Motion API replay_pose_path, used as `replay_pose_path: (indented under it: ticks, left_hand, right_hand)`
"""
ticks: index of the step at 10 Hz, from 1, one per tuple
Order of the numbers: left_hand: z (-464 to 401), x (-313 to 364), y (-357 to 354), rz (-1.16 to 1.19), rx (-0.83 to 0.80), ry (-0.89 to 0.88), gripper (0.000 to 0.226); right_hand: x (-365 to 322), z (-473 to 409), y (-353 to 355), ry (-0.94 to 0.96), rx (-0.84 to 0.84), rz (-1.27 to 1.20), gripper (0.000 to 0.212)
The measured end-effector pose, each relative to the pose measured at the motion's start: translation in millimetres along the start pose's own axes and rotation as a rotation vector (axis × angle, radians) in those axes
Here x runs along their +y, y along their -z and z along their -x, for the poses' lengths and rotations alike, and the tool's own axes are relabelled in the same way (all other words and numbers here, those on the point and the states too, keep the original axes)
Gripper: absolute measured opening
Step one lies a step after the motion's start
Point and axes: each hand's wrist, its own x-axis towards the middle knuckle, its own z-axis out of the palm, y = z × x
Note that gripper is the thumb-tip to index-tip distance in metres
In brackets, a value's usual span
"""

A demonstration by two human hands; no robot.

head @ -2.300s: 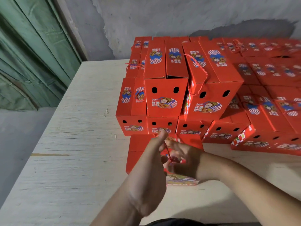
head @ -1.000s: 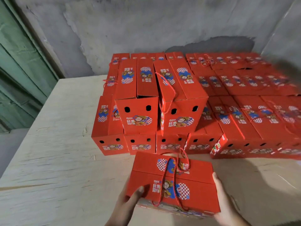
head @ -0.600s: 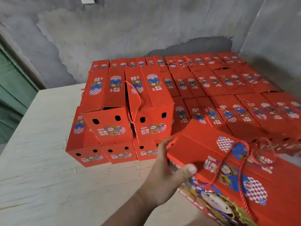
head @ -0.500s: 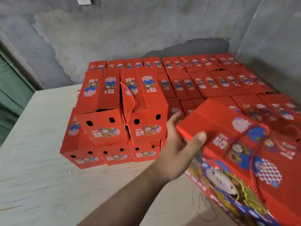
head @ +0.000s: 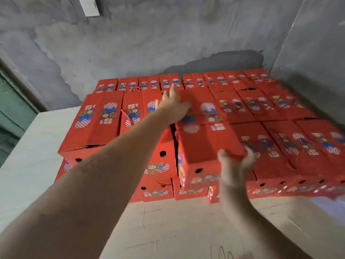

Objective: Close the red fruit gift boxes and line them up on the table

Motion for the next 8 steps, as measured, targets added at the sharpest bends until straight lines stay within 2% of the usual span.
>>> replay_pose_path:
  ticks: [1,2,3,4,5,6,7,8]
  left_hand:
    - [2.0,-14.9,-17.6,-0.507,-0.057,-0.191,0.069]
    - [11.7,-11.9,-23.1,-0.52,-0.003,-0.253,0.071]
    - [19.4,-2.6,-21.1,-0.646,0.132,-0.336,0.052]
    - [34.5,16.3,-21.5,-0.76,0.04,-0.293,0.048]
    - [80.8,21.0,-43.2,-0.627,-0.076,-0.264,0.072]
    - [132.5,9.1,-64.7,-0.545,0.03,-0.455,0.082]
    - [174.2,-34.1,-70.0,-0.526,0.192,-0.617,0.068]
    - [230.6,-114.1,-72.3,-0.423,0.256,-0.572,0.048]
  right_hand:
    - [8.9,-2.1,-13.2,0.09,-0.167,0.154,0.099]
    - [16.9,-2.9,-24.4,0.037,-0.121,0.127,0.099]
    - [26.3,-3.1,-25.7,0.037,-0.112,0.167,0.108]
    - [33.7,-2.9,-22.5,0.007,-0.16,0.203,0.115]
    - [41.5,-4.3,-12.5,0.089,-0.206,0.19,0.092]
    - [42.2,0.5,-1.2,0.218,-0.388,0.156,0.097]
    - [53.1,2.9,26.0,0.347,-0.561,0.291,0.101]
    - [79.9,23.0,85.0,0.294,-0.655,0.417,0.099]
